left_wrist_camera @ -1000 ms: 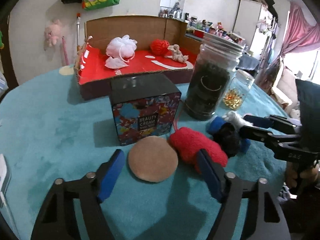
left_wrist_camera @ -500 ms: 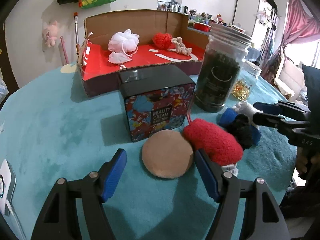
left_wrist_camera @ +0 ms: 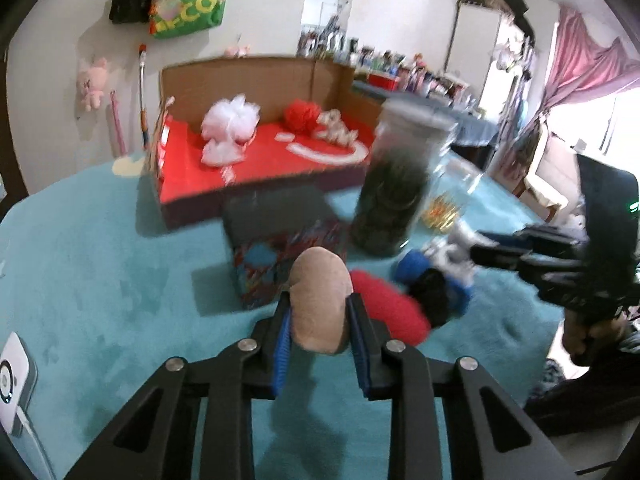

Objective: Organize soft objects
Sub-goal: 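Grasp the beige felt disc with the left tool while the right tool grasps the white cotton roll, then lift and carry the felt disc and cotton roll with both tools into the box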

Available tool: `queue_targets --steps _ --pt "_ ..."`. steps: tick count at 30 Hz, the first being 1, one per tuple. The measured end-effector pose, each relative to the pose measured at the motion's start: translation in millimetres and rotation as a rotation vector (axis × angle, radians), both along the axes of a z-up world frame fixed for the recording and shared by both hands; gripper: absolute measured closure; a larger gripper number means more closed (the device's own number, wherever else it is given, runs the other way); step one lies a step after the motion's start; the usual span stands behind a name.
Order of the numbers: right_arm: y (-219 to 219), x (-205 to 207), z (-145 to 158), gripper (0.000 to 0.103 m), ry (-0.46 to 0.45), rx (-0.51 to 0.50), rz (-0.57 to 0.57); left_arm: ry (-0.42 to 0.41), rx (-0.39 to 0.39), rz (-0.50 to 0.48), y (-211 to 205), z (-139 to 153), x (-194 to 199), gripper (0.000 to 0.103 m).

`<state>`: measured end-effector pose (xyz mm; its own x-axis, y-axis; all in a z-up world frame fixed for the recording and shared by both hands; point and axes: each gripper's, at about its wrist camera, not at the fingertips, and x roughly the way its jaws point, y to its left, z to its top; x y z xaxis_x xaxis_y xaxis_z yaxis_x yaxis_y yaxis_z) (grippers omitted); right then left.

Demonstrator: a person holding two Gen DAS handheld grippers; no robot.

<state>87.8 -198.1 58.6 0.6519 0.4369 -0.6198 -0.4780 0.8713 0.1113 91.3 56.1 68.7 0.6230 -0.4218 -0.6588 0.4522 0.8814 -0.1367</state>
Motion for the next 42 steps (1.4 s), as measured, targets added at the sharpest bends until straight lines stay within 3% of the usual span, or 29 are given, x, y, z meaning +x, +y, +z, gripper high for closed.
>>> queue_targets --steps 4,10,19,29,42 --pt "0.1 0.1 5.9 0.085 -0.006 0.009 0.000 -0.011 -0.055 -0.071 -18.6 12.4 -2.0 0.075" --pt "0.8 6.9 6.4 0.085 0.006 0.016 -0.003 0.030 -0.079 -0.142 -48.7 4.4 6.0 0.075" --pt "0.9 11.5 3.7 0.085 0.018 0.015 0.004 0.058 -0.090 -0.160 -61.7 -0.4 16.5 0.075" --pt "-8.1 9.4 0.9 0.085 0.033 0.032 -0.006 0.081 -0.102 -0.120 -33.2 -3.2 11.6 0.075" --pt "-52.5 10.4 -8.8 0.085 0.087 0.022 -0.114 0.121 -0.049 0.057 36.4 -16.3 6.4 0.075"
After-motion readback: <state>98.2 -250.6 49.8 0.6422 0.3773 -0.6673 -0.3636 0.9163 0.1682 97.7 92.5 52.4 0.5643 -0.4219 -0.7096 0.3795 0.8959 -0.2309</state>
